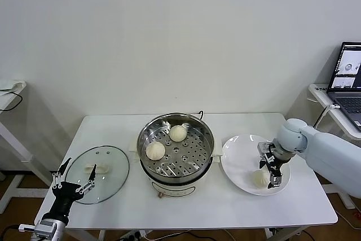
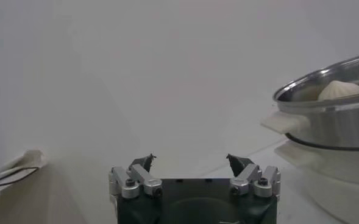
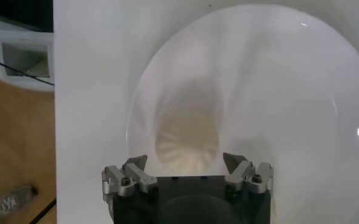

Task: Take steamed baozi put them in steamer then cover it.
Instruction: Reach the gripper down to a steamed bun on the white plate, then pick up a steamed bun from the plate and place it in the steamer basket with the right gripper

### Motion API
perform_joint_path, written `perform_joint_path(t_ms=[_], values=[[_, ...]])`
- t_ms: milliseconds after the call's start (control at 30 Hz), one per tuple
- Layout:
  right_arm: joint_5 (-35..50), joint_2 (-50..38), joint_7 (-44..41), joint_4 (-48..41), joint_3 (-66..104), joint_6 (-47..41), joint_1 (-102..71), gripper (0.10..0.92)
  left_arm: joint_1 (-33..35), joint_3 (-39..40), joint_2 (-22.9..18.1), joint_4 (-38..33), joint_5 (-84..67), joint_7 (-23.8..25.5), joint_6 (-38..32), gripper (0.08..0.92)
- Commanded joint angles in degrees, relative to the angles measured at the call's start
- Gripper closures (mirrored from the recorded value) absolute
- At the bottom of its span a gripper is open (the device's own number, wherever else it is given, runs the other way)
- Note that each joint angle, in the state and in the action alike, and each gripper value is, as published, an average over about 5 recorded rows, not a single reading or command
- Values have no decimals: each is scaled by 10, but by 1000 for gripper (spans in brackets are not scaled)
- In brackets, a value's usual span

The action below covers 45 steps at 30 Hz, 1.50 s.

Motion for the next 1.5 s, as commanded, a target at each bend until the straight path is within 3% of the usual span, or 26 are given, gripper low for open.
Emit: perform_joint_path(t_ms=[33,333,900,1200,1500], values=[[-6,13,1,-10,5,2,-9,203,-1,0,0,2,0,0,0,177],[-12,20,2,-17,5,1,-11,291,-1,0,0,4,0,0,0,177],[20,-4,-2,10,13,-1,16,337,2,2,0,-7,0,-1,-1,177],[115,-44,-23,70,-124,1,271,338,7,5,1,-19,0,-3,2,177],[184,14,-29,119,-274,63,514,343,10,6,4,-26,0,-4,3,177]])
